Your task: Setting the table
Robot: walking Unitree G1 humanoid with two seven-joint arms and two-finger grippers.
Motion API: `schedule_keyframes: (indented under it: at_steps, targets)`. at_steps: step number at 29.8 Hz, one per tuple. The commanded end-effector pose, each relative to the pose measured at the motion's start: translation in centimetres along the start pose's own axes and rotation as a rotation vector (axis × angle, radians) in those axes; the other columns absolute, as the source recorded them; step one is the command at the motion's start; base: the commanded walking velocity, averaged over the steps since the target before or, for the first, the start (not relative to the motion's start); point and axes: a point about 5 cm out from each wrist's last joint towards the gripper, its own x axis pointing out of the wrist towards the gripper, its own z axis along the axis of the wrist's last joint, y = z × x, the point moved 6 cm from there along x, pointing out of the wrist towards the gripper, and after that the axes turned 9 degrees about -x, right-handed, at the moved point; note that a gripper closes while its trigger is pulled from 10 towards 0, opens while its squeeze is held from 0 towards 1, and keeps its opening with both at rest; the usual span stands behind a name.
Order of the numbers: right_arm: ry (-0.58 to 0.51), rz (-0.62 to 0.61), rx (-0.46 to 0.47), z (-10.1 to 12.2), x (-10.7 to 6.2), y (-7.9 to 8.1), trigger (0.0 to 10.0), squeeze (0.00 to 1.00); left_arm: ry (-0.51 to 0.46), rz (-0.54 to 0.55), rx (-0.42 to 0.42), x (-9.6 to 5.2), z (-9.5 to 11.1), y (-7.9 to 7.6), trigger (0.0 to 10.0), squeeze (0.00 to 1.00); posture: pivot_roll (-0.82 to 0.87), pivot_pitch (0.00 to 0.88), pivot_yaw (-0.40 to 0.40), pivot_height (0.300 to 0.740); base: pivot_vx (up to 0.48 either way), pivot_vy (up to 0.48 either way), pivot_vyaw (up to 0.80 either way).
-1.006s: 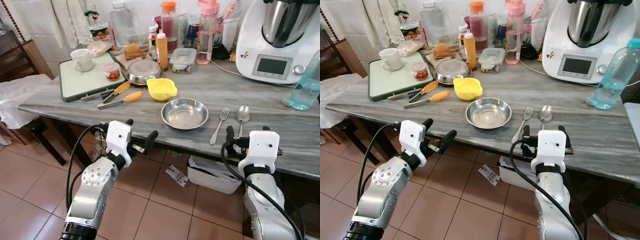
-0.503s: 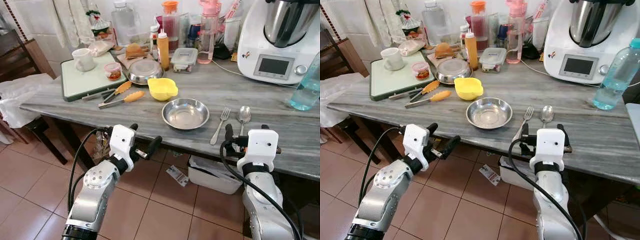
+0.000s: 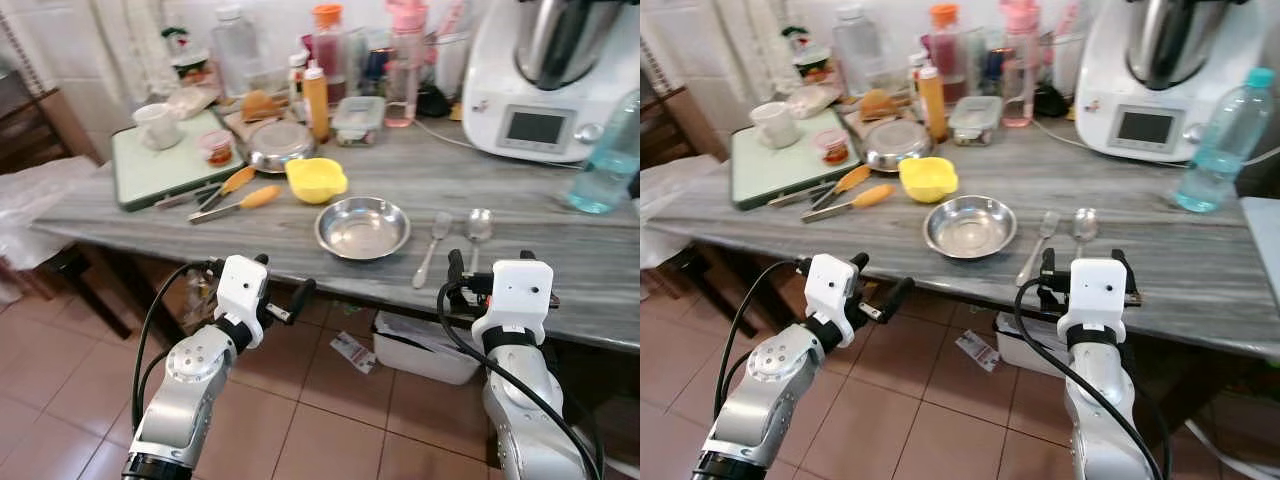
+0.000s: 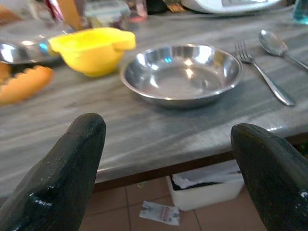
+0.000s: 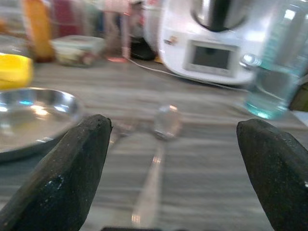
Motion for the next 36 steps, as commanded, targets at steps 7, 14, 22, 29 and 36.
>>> schedule_keyframes:
  at_steps: [7,14,22,29,36]
  targets:
    - [-0.01,0.004,-0.005,0.2,0.5,0.0,10.0,0.0,-0.02,0.033,0.026,0.7,0.4,0.5,10.0,0.0,-0.11,0.0,0.098,0.74,0.0,0.0,-0.73]
    - [-0.017,0.009,-0.004,0.3,0.6,0.4,10.0,0.0,-0.024,0.043,0.033,0.9,0.5,1.0,10.0,0.0,-0.11,0.0,0.101,0.74,0.0,0.0,0.0]
    - [-0.025,0.011,0.002,0.4,0.6,0.3,10.0,0.0,-0.027,0.057,0.036,1.1,0.7,1.2,10.0,0.0,-0.12,0.0,0.095,0.74,-0.03,0.0,0.0]
    - [-0.018,-0.004,-0.004,0.2,0.6,-0.3,10.0,0.0,-0.026,0.063,0.033,1.4,0.6,1.1,10.0,0.0,-0.13,0.0,0.097,0.74,-0.278,0.0,0.0]
    - [-0.017,-0.01,-0.006,0.2,0.7,-0.4,10.0,0.0,-0.025,0.06,0.034,1.6,0.6,0.9,10.0,0.0,-0.13,0.0,0.099,0.74,-0.304,0.0,0.0]
